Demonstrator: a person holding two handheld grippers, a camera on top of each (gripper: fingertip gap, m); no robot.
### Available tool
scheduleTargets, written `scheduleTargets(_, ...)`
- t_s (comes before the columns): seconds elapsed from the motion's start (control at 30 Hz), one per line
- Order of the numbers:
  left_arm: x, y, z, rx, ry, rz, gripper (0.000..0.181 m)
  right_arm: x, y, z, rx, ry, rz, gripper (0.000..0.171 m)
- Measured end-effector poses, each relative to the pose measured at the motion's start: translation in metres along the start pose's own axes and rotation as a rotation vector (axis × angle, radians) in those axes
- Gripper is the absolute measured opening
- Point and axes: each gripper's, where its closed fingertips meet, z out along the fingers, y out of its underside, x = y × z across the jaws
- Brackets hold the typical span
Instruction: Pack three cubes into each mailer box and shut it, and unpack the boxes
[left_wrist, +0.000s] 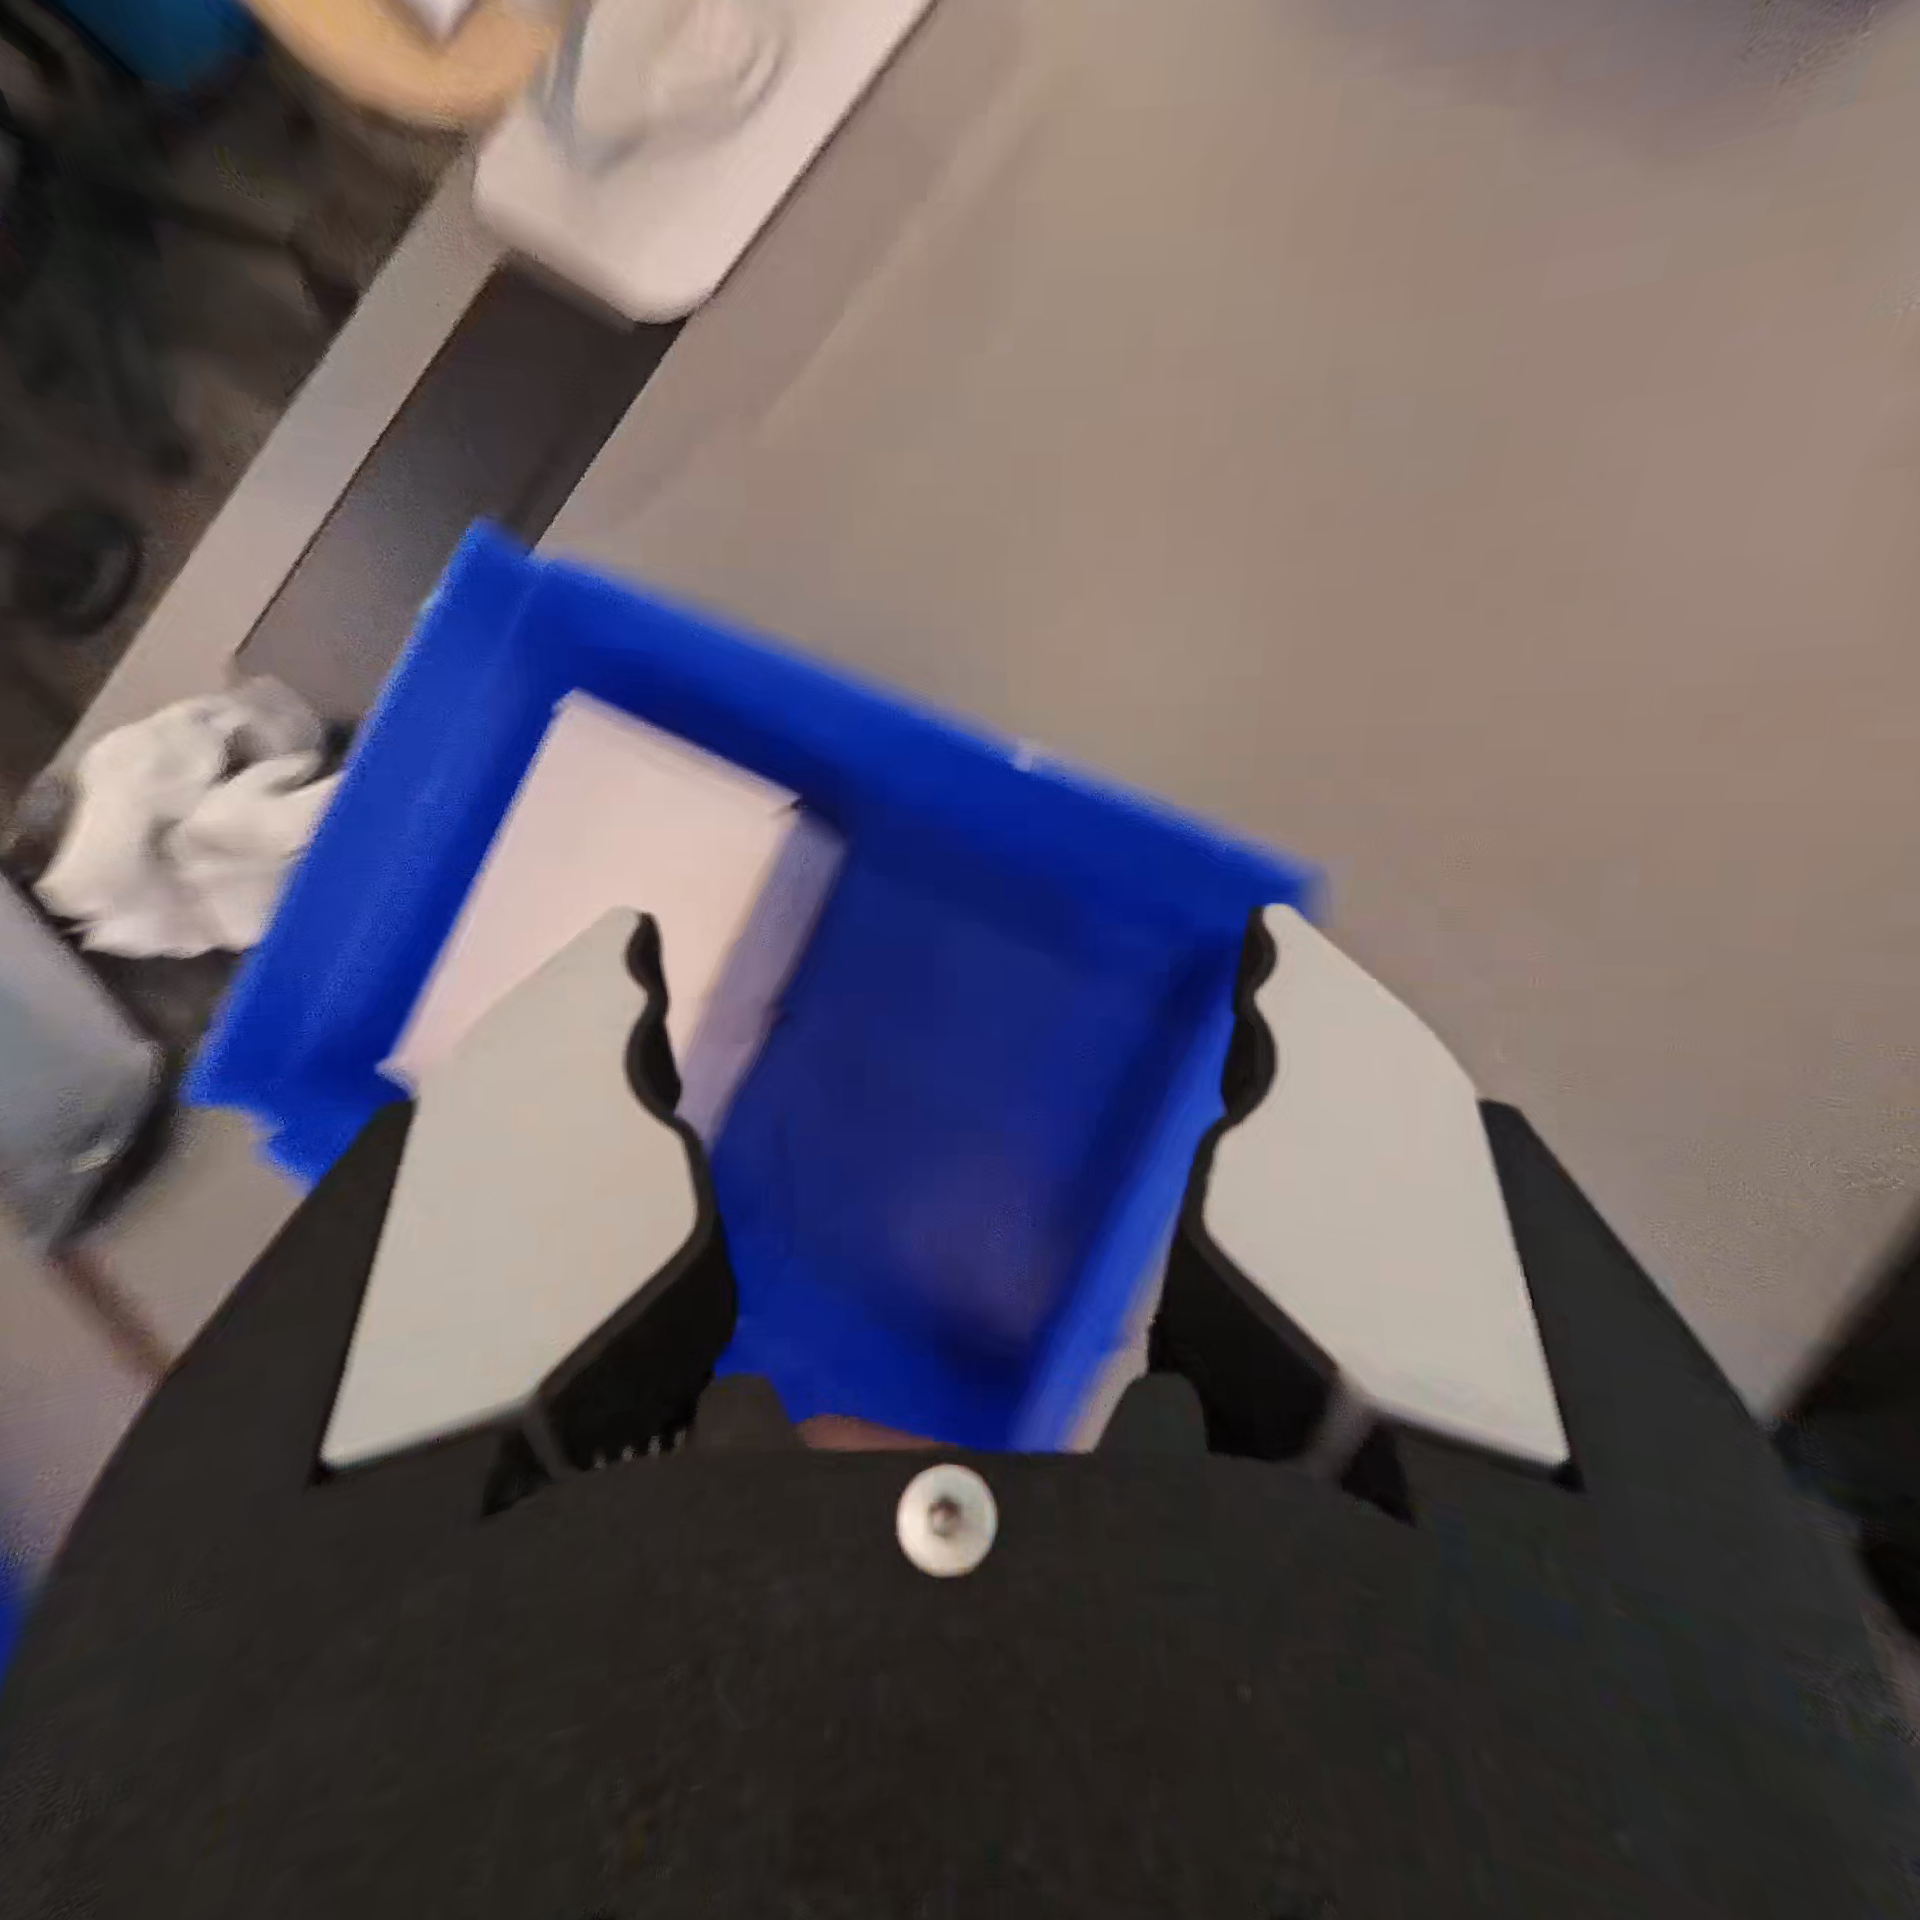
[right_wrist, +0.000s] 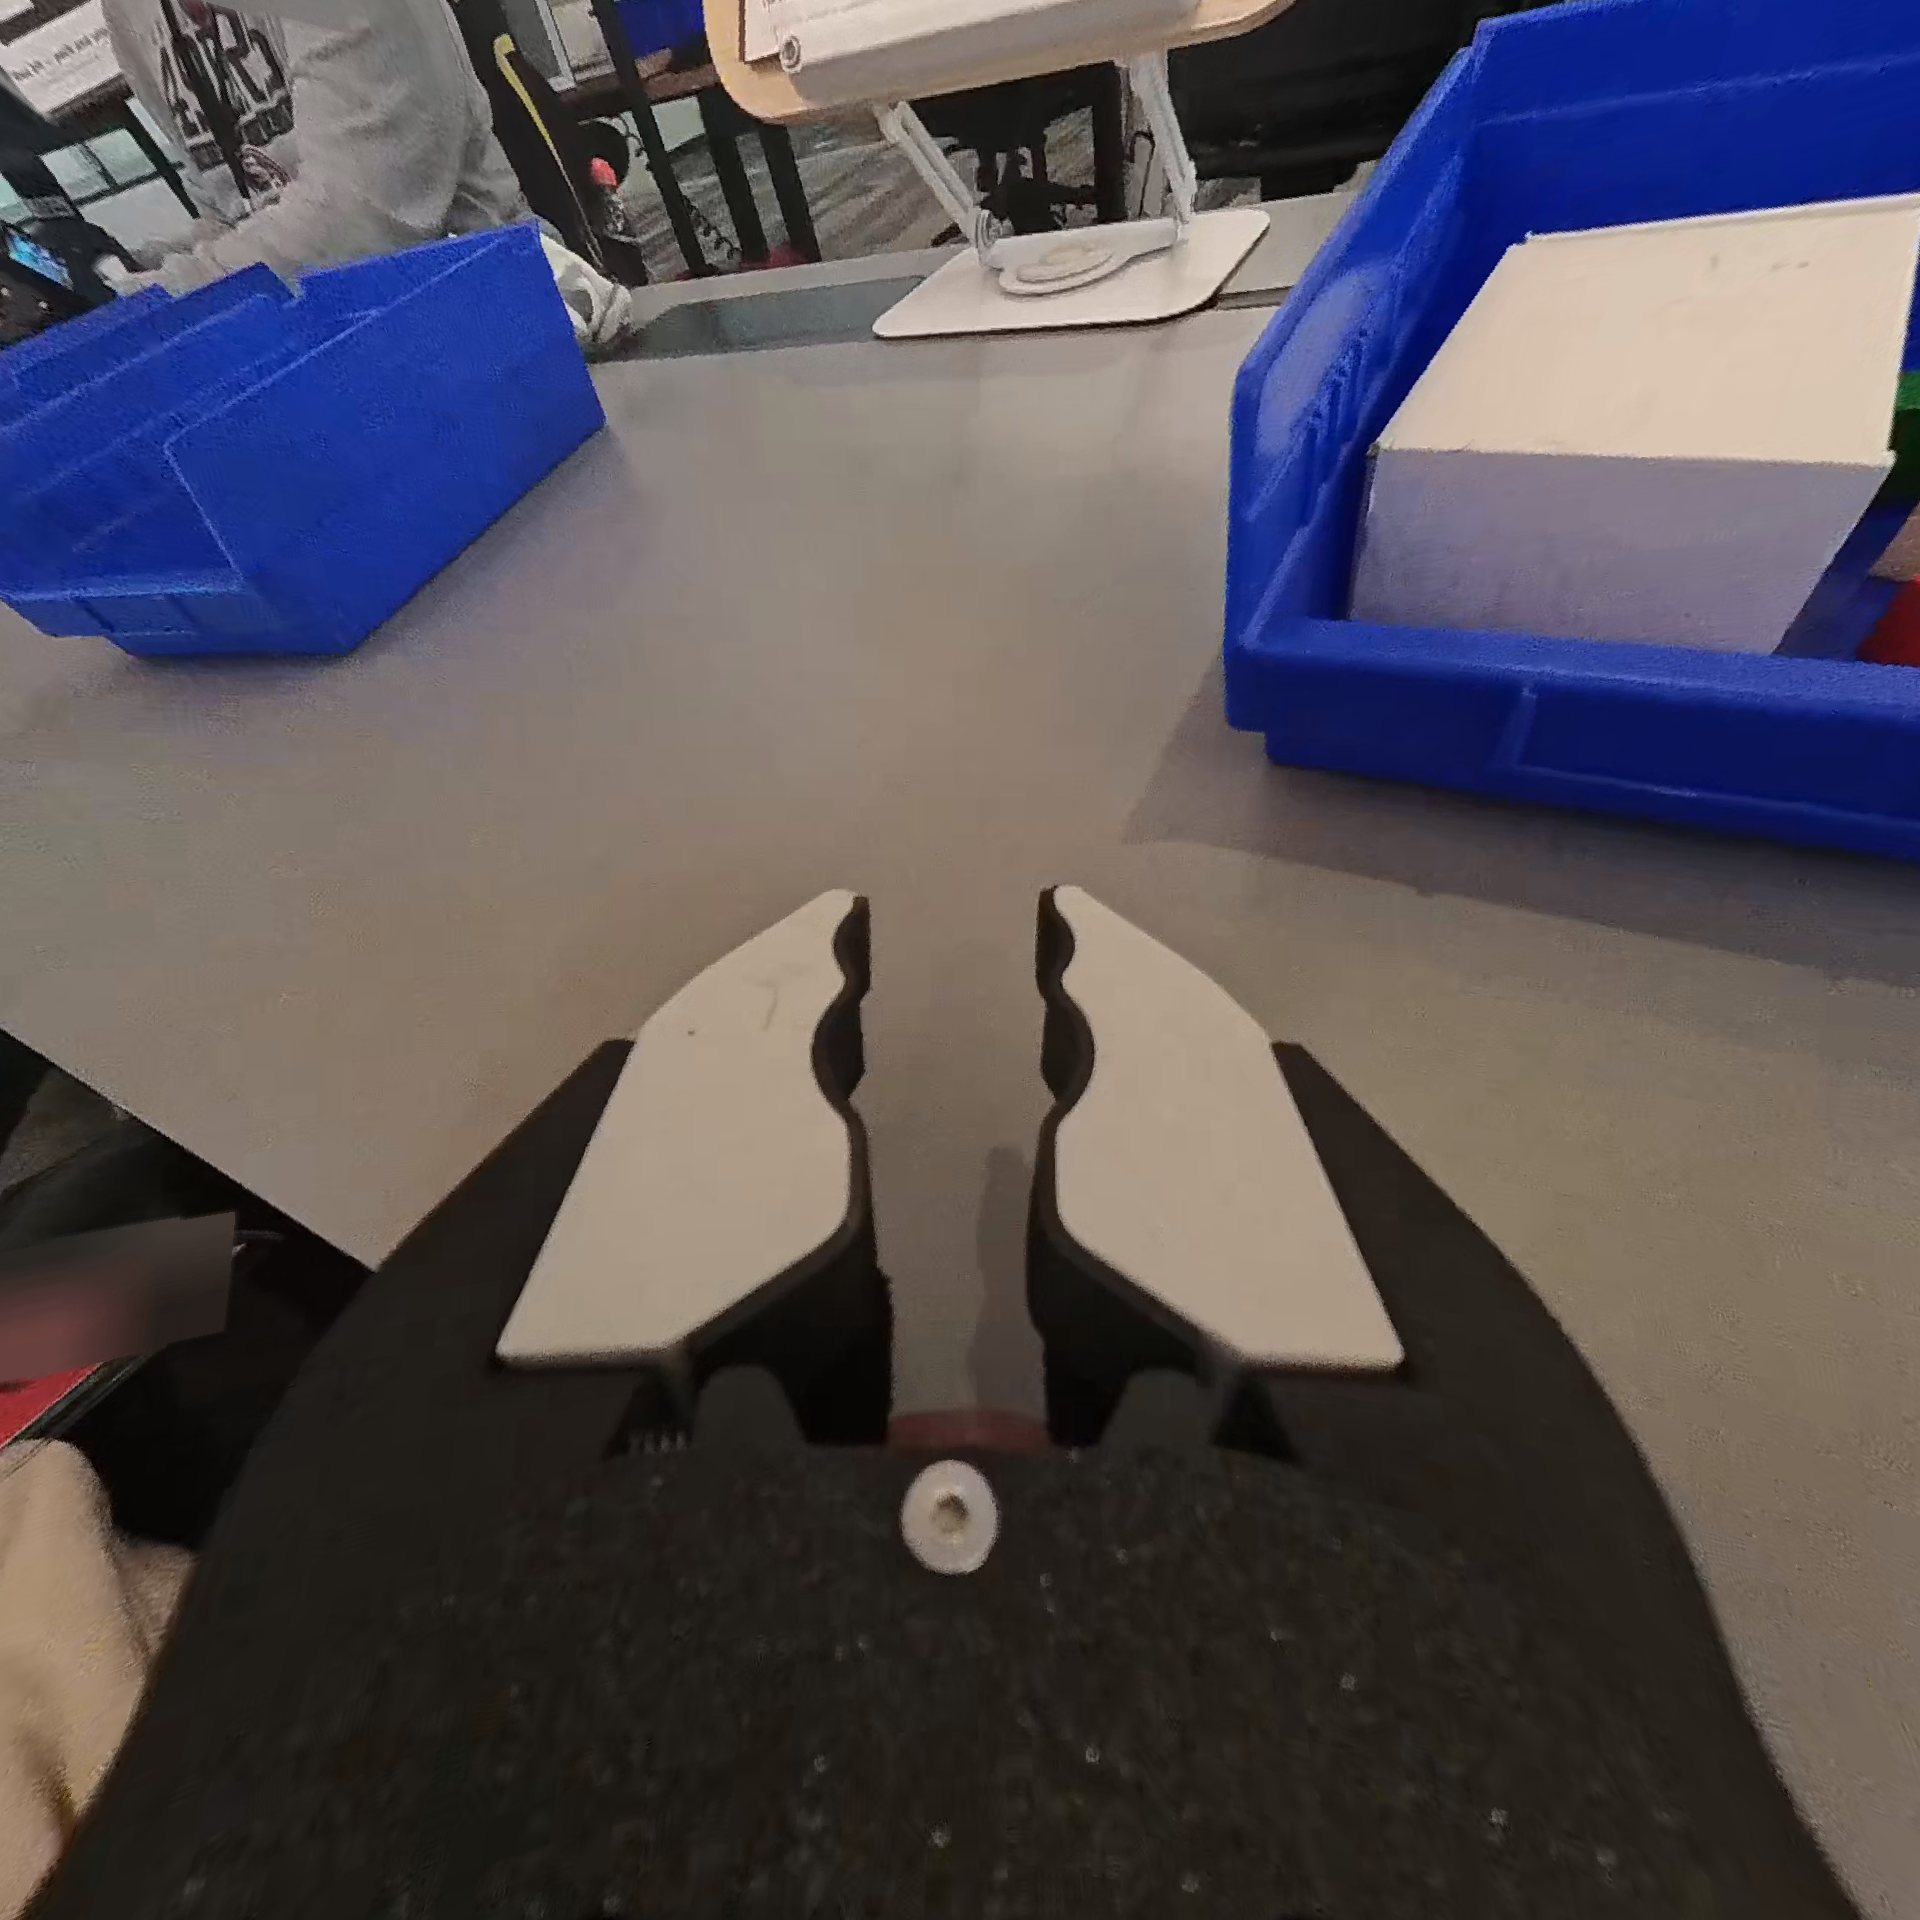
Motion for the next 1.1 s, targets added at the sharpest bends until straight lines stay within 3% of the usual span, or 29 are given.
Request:
scheduleTargets(0.13,-0.080,0.040,0.060,-0.264,0.048,0.081,0.112,0.006,0.001,0.000,-0.011,0.051,-0.032,0.030)
scheduleTargets(0.33,-0.101,0.067,0.109,-0.417,0.232,0.153,0.114,0.005,0.002,0.000,-0.008,0.060,-0.008,0.030)
scheduleTargets(0.47,-0.123,0.075,0.122,-0.468,0.165,0.235,0.116,0.007,0.005,0.004,-0.030,0.077,-0.032,0.030)
scheduleTargets(0.67,-0.119,0.099,0.136,-0.556,0.206,0.240,0.123,0.005,0.010,0.016,-0.075,0.058,-0.043,0.030)
scheduleTargets(0.93,-0.127,0.113,0.143,-0.634,0.002,0.450,0.127,-0.002,0.011,0.019,-0.087,0.021,-0.034,0.028)
scheduleTargets(1.1,-0.125,0.111,0.144,-0.623,-0.020,0.379,0.126,-0.005,0.008,0.011,-0.063,0.011,-0.045,0.028)
